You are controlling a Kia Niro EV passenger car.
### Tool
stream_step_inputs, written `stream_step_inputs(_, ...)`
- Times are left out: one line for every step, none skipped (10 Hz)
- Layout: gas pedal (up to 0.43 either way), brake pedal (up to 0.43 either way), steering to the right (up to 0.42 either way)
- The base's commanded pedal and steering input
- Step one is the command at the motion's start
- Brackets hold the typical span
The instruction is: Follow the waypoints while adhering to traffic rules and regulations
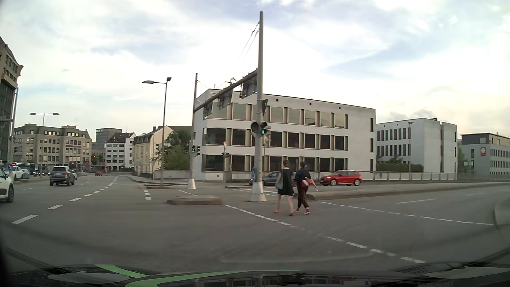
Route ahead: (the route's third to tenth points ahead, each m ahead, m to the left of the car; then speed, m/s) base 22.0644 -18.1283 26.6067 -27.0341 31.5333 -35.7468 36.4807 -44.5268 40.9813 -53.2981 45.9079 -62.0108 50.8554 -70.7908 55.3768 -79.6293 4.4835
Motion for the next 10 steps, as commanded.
stream_step_inputs(0.209,0.0,0.392)
stream_step_inputs(0.22,0.0,0.393)
stream_step_inputs(0.22,0.0,0.392)
stream_step_inputs(0.228,0.0,0.388)
stream_step_inputs(0.228,0.0,0.38)
stream_step_inputs(0.228,0.0,0.369)
stream_step_inputs(0.228,0.0,0.36)
stream_step_inputs(0.228,0.0,0.346)
stream_step_inputs(0.24,0.0,0.329)
stream_step_inputs(0.28,0.0,0.311)
